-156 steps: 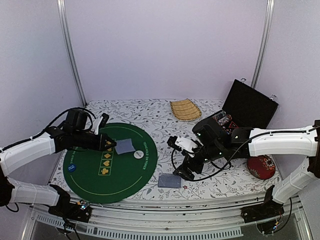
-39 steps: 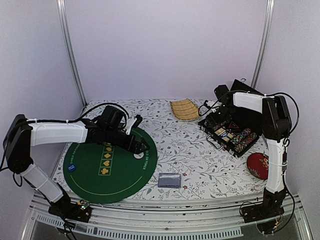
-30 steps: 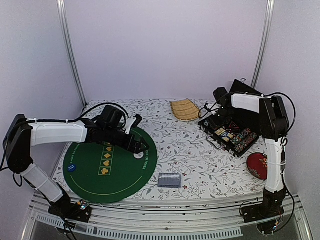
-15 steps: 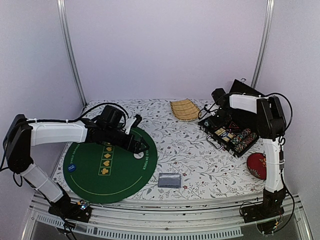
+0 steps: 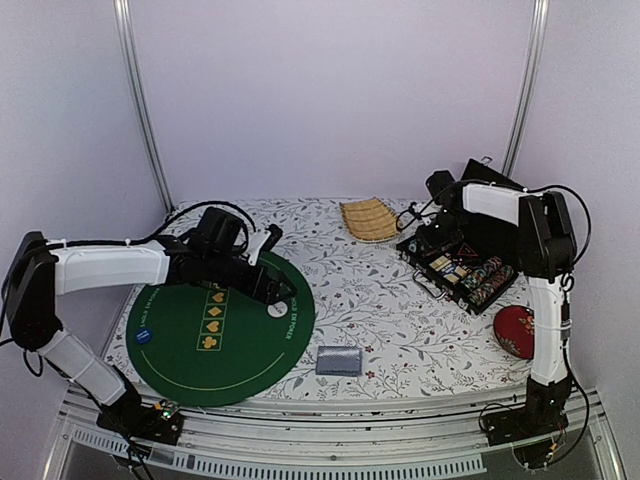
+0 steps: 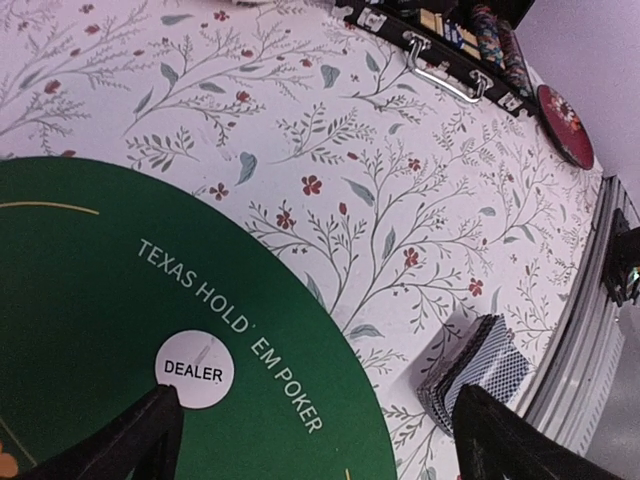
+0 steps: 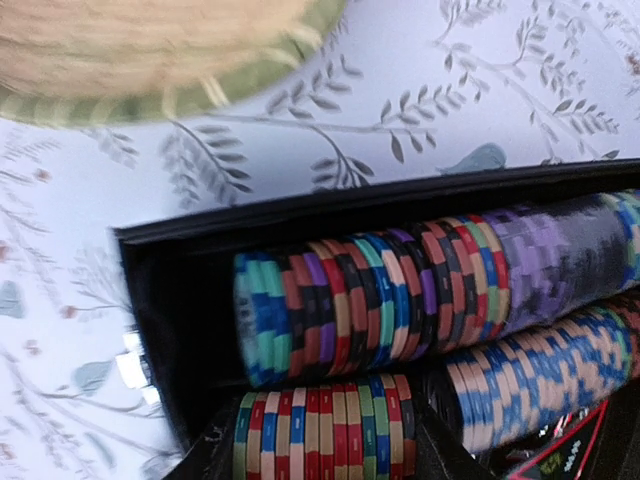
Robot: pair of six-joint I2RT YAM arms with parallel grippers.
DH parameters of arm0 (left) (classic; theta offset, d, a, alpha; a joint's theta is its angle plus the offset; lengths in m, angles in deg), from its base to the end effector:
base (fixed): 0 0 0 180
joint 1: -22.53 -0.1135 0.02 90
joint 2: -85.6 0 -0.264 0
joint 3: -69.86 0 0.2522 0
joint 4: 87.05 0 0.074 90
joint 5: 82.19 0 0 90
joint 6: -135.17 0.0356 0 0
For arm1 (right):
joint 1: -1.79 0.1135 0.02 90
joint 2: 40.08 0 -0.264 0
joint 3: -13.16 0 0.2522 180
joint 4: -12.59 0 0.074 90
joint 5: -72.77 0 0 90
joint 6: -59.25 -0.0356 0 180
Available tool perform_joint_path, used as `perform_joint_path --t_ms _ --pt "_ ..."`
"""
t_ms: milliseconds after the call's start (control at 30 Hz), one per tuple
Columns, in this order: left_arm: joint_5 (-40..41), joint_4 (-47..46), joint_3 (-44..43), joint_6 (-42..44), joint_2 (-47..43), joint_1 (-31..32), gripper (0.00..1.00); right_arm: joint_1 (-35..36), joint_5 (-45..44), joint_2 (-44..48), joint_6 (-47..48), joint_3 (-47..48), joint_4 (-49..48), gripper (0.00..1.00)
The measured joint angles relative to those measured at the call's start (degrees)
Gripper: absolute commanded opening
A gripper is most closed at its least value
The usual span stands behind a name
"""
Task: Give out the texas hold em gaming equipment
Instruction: Pick up the pile of poker chips from the chip case.
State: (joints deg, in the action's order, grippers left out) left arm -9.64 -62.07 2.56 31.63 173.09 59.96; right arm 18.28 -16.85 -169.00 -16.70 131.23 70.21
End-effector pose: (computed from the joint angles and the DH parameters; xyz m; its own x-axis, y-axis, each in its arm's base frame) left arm 0.2486 -0.2037 0.2136 -0.7226 0.2718 -0.6356 0.5951 0.7125 -0.3718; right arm 0.4542 0.1347 0.1695 -0.7958 -0.4888 -0.3575 -0.4942 0.8654 -0.0831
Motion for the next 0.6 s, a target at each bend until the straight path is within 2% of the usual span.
perform_joint_path --t_ms 233,367,467,600 --pt "3.43 -1.55 0.11 5.64 -8.98 0.11 0.89 0.09 6.43 10.03 -5.16 0.42 0.72 0.02" --pt "8.11 -4.04 0.52 13.57 -14.40 3.04 0.95 0.83 15.65 16.87 -9.27 -0.90 0.07 0.02" --pt "10.36 -6.21 1.27 21.59 -16.22 8.13 0.98 3.98 23.21 21.05 -13.11 -4.46 -1.31 0.02" --pt "11.74 -6.97 0.85 29.31 -14.45 12.09 0.98 13.22 33.57 22.40 -19.23 -10.12 -5.03 0.02"
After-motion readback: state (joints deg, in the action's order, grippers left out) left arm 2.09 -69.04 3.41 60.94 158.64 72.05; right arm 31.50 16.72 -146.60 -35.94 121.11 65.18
